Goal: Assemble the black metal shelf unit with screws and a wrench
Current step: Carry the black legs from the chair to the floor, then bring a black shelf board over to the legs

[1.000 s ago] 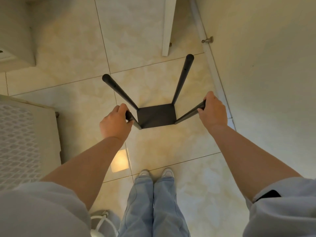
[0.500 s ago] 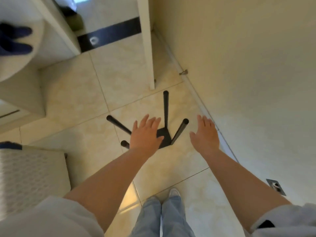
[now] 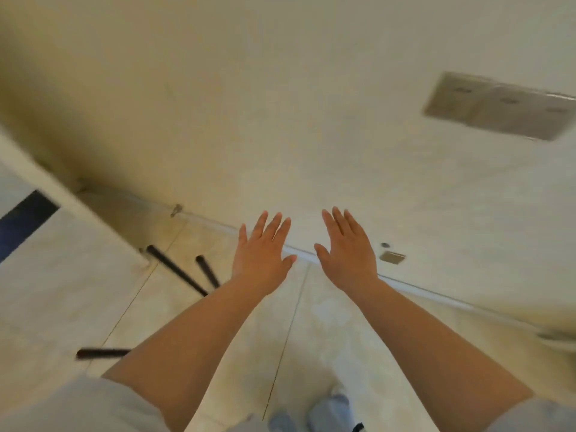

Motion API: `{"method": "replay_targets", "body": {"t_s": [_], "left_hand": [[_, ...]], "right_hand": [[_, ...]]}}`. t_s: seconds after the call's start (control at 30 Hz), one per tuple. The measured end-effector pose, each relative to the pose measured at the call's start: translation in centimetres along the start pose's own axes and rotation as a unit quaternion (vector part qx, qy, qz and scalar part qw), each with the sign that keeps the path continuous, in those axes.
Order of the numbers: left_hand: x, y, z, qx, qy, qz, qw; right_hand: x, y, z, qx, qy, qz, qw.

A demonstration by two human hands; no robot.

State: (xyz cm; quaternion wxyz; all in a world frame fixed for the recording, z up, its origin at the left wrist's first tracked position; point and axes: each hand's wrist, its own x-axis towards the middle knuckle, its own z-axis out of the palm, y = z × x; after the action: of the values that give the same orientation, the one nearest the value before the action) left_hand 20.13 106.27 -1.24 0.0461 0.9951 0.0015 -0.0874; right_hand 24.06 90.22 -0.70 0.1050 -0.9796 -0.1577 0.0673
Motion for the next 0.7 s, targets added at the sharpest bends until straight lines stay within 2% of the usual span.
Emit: {"method": "replay_targets", "body": {"t_s": [0.3, 0.57, 0.7], "left_hand": [[2.2, 21.3, -4.4, 0.027, 0.04, 0.219, 0.975], [-0.1, 43.6, -5.2, 0.032, 0.071, 0.376, 0.923], [-2.7, 53.7, -4.4, 0.022, 0.06, 0.442, 0.895]], "right_hand": [[-11.7, 16.8, -8.5, 0.025, 0.089, 0.199, 0.976], [-25.2, 32.5, -13.9, 0.035, 0.159, 0.352, 0.922], [-31.8, 39.0, -15.4, 0.041, 0.169, 0.421, 0.89]]}}
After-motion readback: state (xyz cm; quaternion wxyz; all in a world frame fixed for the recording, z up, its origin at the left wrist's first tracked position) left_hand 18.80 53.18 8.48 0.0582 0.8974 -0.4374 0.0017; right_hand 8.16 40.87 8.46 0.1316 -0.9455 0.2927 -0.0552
